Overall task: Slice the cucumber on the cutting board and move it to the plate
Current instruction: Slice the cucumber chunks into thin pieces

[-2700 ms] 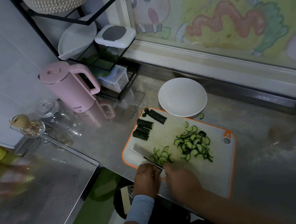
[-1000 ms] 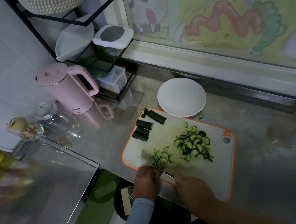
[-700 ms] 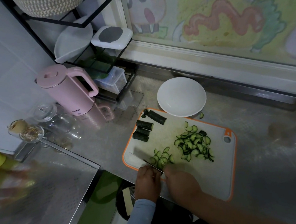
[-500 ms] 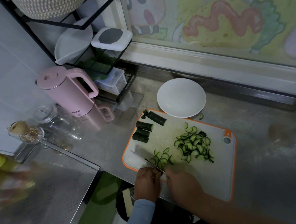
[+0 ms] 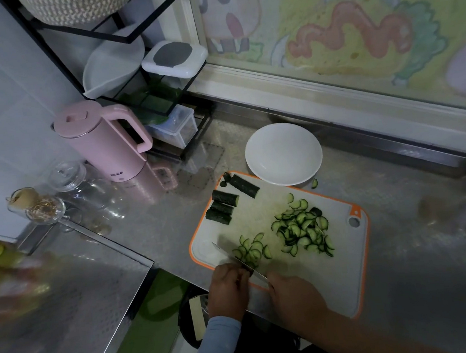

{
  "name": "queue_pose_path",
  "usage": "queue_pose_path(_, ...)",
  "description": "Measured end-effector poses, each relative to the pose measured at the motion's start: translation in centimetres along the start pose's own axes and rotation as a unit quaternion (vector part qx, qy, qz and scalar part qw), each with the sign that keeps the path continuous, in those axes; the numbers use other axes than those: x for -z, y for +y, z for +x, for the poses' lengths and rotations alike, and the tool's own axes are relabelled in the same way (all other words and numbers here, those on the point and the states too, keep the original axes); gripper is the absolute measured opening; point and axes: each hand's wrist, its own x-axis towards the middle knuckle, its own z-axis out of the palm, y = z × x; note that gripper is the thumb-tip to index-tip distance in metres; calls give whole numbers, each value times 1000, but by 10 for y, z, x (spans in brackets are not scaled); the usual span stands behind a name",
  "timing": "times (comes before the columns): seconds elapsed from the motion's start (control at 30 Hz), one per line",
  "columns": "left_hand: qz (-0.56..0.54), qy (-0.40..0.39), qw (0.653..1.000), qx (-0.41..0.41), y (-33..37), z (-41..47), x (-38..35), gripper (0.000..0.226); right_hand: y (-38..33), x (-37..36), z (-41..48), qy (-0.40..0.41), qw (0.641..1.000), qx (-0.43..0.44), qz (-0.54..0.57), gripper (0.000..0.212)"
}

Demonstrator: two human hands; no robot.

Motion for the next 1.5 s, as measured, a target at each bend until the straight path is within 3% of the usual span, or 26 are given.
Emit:
queue_pose_path(0.23,0,9,1000,-8,1,0,1,14,-11,-6,18,38,999,4,14,32)
queue_pose_path(0.67,-9,5,1000,-13,-1,1,1,4,-1,5,-8,4,998,-12,56,22)
queue_pose_path(0.83,-3,8,1000,-19,-4,0,1,18,-2,-2,4,-2,998,-19,63,25)
queue_pose_path(0.97,-2,15,1000,-25,-5,-1,0,3,-8,-8,19,6,999,-12,37,34)
queue_pose_path(1.23,44,-56,997,-33,6,14,1,5,13,20,30,48,994,-29,90,20)
queue_pose_path(1.37,-14,-111,994,0,28,32,-1,12,38,44,24,103,993,-33,54,25)
queue_pose_path(1.43,-48,-50,996,52,39,38,7,13,48,54,20,120,992,-17,22,27)
queue_pose_path(1.5,-97,89,985,110,42,48,25,11,54,61,15,127,992,3,-12,28)
